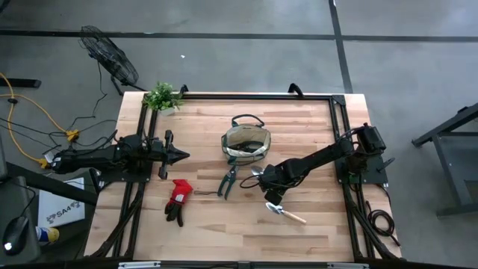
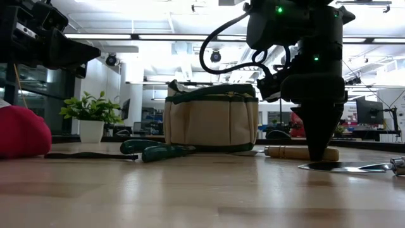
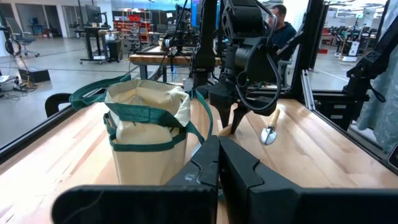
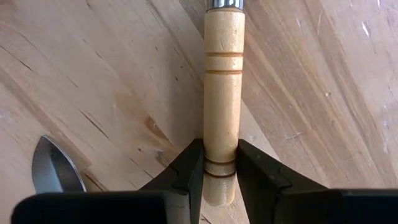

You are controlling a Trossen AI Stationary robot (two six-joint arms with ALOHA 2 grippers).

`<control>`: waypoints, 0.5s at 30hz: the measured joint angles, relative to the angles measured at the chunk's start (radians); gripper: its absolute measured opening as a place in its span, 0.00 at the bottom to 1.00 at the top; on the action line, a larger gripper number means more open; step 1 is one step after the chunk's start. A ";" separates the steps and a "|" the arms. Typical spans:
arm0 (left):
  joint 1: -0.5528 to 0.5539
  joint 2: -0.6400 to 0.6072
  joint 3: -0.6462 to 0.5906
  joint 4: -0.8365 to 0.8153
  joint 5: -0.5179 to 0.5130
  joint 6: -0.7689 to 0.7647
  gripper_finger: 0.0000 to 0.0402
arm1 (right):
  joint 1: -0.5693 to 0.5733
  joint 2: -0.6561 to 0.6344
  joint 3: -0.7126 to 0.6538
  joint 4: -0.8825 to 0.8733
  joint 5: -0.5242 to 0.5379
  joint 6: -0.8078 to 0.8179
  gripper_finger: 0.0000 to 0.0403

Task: Pick & Place Garden tools in Gardening bag
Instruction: Put the top brown trowel into the gardening bag

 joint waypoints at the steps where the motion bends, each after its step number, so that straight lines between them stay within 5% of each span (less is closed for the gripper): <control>1: 0.000 0.000 0.000 0.000 0.000 0.000 0.00 | 0.000 -0.002 0.000 0.000 0.000 0.000 0.19; 15: 0.000 0.000 0.000 0.000 0.000 0.000 0.00 | 0.000 -0.023 -0.002 0.002 -0.001 -0.041 0.17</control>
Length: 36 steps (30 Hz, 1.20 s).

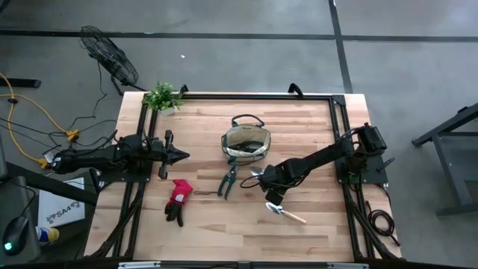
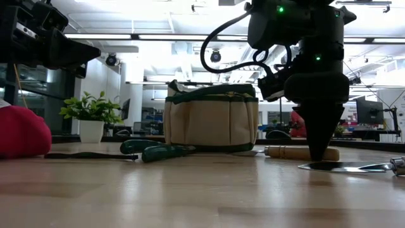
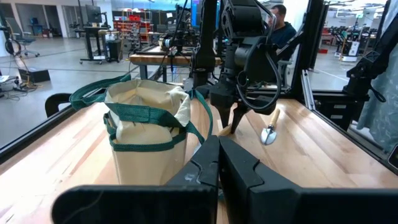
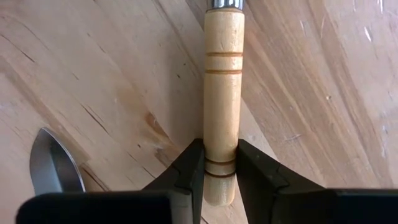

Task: Pick & Place Garden tools in Gardening bag
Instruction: Put the top brown trowel into the gardening bag

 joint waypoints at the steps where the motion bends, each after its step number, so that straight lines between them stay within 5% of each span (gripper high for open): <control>1: 0.000 0.000 0.000 0.000 0.000 0.000 0.00 | 0.000 0.000 0.000 0.000 0.000 -0.001 0.16; 36: 0.000 0.000 0.000 0.000 0.000 0.000 0.00 | 0.008 -0.053 0.000 -0.028 -0.022 -0.053 0.16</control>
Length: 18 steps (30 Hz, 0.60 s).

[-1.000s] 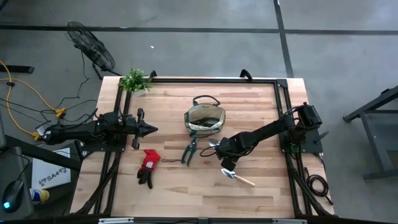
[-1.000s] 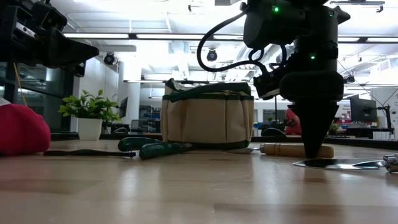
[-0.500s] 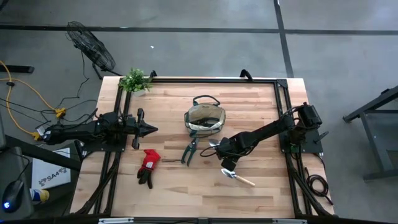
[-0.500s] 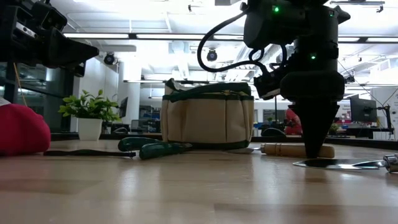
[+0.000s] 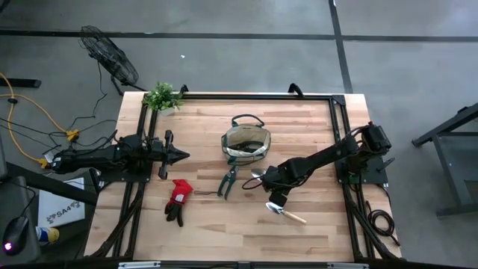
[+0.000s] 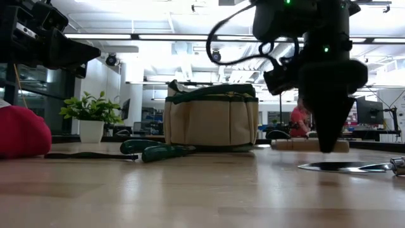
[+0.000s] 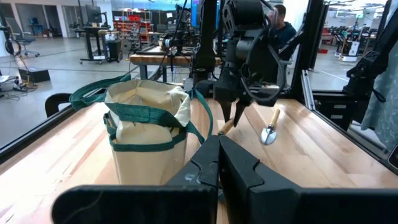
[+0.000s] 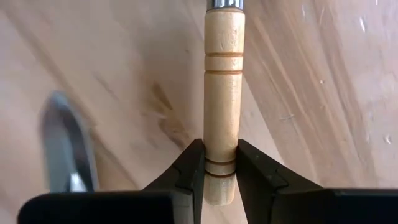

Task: Pick & Place Garden tools in Gardening bag
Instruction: Put the top brown trowel into the gardening bag

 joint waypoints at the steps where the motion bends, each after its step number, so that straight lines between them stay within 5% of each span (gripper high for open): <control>1: 0.000 0.000 0.000 0.000 0.000 0.000 0.00 | 0.000 -0.011 0.000 -0.005 0.002 -0.001 0.16; 18: 0.000 0.000 0.000 0.000 0.000 0.000 0.00 | 0.046 -0.193 0.003 -0.126 0.007 -0.129 0.16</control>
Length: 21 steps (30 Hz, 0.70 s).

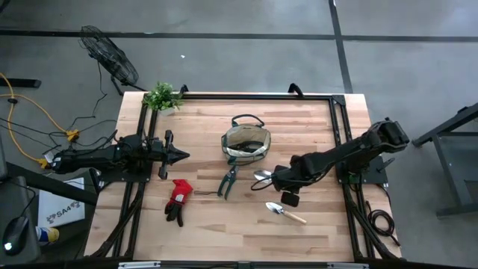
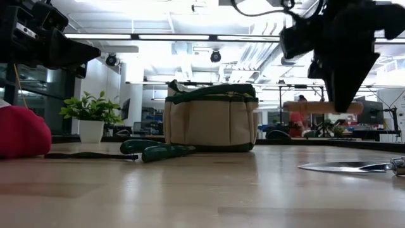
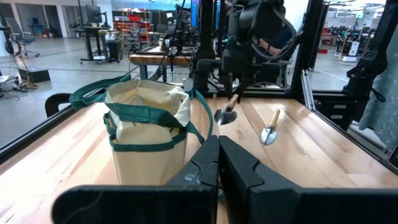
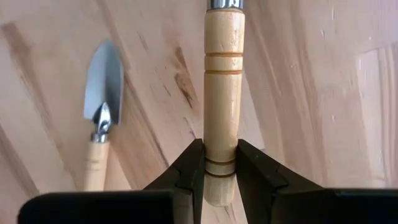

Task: Pick & Place Garden tools in Gardening bag
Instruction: Put the top brown trowel into the gardening bag

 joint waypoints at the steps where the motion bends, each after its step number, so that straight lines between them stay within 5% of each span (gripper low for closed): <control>1: 0.000 0.000 0.000 0.000 0.000 0.000 0.00 | 0.002 -0.007 0.005 -0.008 0.001 -0.003 0.16; 21: 0.000 0.000 0.000 0.000 0.000 0.000 0.00 | -0.106 -0.021 0.283 -0.266 0.185 -0.266 0.16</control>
